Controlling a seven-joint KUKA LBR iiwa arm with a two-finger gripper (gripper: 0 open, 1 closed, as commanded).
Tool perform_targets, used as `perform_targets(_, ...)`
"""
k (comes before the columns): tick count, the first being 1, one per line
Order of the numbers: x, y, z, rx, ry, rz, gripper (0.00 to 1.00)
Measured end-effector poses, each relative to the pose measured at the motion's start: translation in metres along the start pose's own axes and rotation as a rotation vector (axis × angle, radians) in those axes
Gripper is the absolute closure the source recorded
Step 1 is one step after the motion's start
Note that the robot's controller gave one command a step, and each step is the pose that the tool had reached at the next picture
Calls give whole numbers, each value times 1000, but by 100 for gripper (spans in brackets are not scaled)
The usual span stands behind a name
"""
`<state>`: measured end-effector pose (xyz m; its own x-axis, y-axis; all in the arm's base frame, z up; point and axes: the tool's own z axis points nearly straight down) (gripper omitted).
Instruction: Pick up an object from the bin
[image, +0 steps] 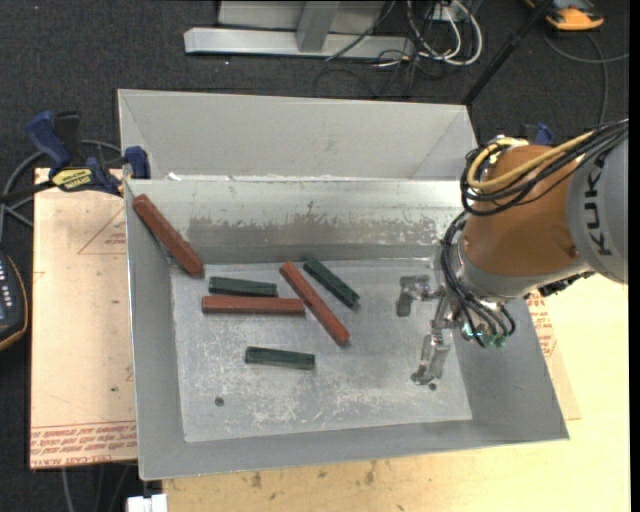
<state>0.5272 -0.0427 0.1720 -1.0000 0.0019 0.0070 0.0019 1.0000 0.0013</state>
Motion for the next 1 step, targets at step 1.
perform_targets(1,-54,114,87,-3,-7,-99,0)
